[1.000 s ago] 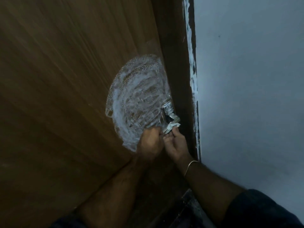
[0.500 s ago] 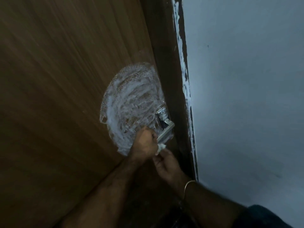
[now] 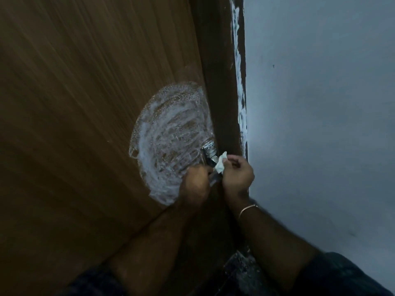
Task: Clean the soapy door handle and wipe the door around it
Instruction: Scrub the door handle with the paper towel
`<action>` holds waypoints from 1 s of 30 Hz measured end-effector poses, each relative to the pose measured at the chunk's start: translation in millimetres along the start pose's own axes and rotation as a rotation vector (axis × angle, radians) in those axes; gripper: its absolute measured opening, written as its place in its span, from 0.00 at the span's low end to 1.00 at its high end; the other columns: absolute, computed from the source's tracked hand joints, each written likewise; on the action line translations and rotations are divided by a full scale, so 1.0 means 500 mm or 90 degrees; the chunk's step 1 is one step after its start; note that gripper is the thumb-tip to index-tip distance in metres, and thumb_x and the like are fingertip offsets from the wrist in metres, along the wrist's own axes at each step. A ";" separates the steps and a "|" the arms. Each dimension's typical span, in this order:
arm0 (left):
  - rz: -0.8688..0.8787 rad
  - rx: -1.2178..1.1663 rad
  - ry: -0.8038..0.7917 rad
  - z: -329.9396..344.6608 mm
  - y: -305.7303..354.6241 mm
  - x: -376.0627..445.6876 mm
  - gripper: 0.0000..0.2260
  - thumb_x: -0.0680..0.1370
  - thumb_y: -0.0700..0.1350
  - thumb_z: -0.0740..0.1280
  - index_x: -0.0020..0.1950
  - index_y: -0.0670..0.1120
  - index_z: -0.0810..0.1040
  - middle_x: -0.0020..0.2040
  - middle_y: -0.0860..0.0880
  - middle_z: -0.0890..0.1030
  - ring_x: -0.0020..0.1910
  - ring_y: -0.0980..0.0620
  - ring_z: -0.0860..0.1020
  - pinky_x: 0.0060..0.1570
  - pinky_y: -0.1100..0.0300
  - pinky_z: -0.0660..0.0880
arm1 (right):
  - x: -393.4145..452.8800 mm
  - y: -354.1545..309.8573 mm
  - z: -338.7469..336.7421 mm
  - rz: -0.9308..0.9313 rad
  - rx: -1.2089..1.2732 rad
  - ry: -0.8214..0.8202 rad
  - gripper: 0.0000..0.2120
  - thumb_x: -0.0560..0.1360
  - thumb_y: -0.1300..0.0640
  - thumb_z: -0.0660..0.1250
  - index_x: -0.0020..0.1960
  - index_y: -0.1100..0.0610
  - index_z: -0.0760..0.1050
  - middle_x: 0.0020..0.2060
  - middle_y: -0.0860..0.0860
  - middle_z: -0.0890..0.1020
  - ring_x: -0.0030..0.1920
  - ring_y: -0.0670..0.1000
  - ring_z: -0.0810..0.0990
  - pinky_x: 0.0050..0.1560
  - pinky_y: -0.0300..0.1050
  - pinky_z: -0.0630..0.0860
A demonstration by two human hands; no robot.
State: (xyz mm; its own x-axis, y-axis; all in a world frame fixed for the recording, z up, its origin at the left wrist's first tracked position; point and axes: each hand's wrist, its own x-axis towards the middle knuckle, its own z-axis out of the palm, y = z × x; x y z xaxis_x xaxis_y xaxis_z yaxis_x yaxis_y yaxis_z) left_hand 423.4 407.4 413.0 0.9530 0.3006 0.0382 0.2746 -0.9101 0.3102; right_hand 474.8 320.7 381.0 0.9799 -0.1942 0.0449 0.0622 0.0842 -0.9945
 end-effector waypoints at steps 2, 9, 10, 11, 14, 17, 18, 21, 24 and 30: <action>-0.002 0.024 0.001 -0.001 -0.001 0.005 0.11 0.82 0.46 0.69 0.63 0.47 0.82 0.59 0.47 0.84 0.56 0.49 0.81 0.56 0.57 0.76 | 0.012 0.008 -0.010 -0.243 -0.172 -0.114 0.07 0.75 0.66 0.69 0.51 0.61 0.84 0.46 0.55 0.86 0.48 0.54 0.82 0.49 0.37 0.73; 0.012 0.049 0.020 0.003 -0.008 0.002 0.11 0.82 0.47 0.68 0.62 0.48 0.83 0.59 0.47 0.84 0.58 0.48 0.81 0.60 0.57 0.74 | 0.028 -0.020 -0.051 -0.526 -0.549 -0.412 0.16 0.77 0.62 0.68 0.63 0.62 0.78 0.61 0.60 0.81 0.64 0.58 0.79 0.68 0.48 0.71; 0.012 0.049 0.020 0.003 -0.008 0.000 0.11 0.82 0.47 0.68 0.62 0.48 0.83 0.59 0.47 0.84 0.58 0.47 0.81 0.61 0.56 0.75 | 0.028 -0.024 -0.056 -0.547 -0.565 -0.422 0.17 0.76 0.63 0.68 0.65 0.64 0.77 0.62 0.62 0.80 0.65 0.59 0.79 0.69 0.49 0.71; 0.011 0.044 0.018 0.002 -0.009 -0.001 0.11 0.81 0.47 0.69 0.62 0.48 0.83 0.59 0.47 0.84 0.58 0.47 0.81 0.61 0.55 0.76 | 0.029 -0.031 -0.054 -0.529 -0.573 -0.430 0.17 0.78 0.63 0.66 0.66 0.63 0.76 0.64 0.61 0.79 0.66 0.59 0.78 0.69 0.47 0.70; 0.014 0.048 0.015 0.000 -0.010 -0.003 0.12 0.83 0.46 0.66 0.64 0.46 0.81 0.61 0.46 0.82 0.60 0.47 0.80 0.62 0.54 0.75 | 0.032 -0.043 -0.028 -0.439 -0.639 -0.435 0.14 0.83 0.61 0.55 0.64 0.60 0.74 0.63 0.57 0.78 0.64 0.55 0.76 0.63 0.44 0.68; 0.019 0.055 -0.002 -0.005 -0.010 -0.002 0.13 0.84 0.48 0.65 0.66 0.46 0.80 0.62 0.45 0.82 0.61 0.46 0.80 0.63 0.54 0.75 | 0.031 -0.033 -0.041 -0.433 -0.694 -0.518 0.19 0.83 0.61 0.54 0.72 0.62 0.68 0.72 0.60 0.70 0.73 0.56 0.68 0.73 0.49 0.61; 0.015 0.047 -0.011 -0.007 -0.008 -0.001 0.13 0.83 0.49 0.66 0.65 0.46 0.81 0.61 0.45 0.83 0.60 0.46 0.81 0.63 0.53 0.76 | 0.039 -0.034 -0.052 -0.465 -0.708 -0.544 0.21 0.83 0.60 0.55 0.75 0.61 0.66 0.75 0.58 0.67 0.75 0.55 0.65 0.75 0.47 0.56; 0.016 0.064 -0.005 -0.008 -0.006 0.000 0.14 0.83 0.51 0.66 0.66 0.47 0.81 0.61 0.46 0.83 0.60 0.47 0.81 0.63 0.53 0.76 | 0.053 -0.037 -0.050 -0.482 -0.639 -0.497 0.21 0.81 0.58 0.60 0.74 0.57 0.67 0.72 0.55 0.71 0.73 0.53 0.70 0.72 0.42 0.62; 0.008 0.063 -0.014 -0.004 -0.010 -0.001 0.13 0.83 0.48 0.65 0.67 0.47 0.80 0.63 0.46 0.82 0.61 0.47 0.80 0.64 0.53 0.75 | 0.039 -0.031 -0.033 -0.402 -0.648 -0.486 0.20 0.82 0.61 0.58 0.73 0.61 0.67 0.72 0.58 0.70 0.73 0.57 0.69 0.72 0.48 0.66; -0.001 0.040 -0.021 -0.011 -0.002 -0.001 0.12 0.82 0.46 0.69 0.65 0.48 0.82 0.60 0.47 0.83 0.59 0.48 0.81 0.63 0.54 0.76 | 0.056 -0.006 -0.066 -0.443 -0.630 -0.511 0.29 0.82 0.63 0.55 0.81 0.55 0.51 0.81 0.53 0.54 0.80 0.50 0.54 0.77 0.40 0.51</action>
State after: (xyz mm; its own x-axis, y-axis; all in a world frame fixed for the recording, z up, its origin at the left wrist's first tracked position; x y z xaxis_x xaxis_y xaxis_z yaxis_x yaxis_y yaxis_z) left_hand 422.1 409.7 417.9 0.9560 0.2931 0.0061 0.2824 -0.9262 0.2500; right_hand 496.0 282.8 382.4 0.6670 0.7034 0.2458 0.7321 -0.5573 -0.3918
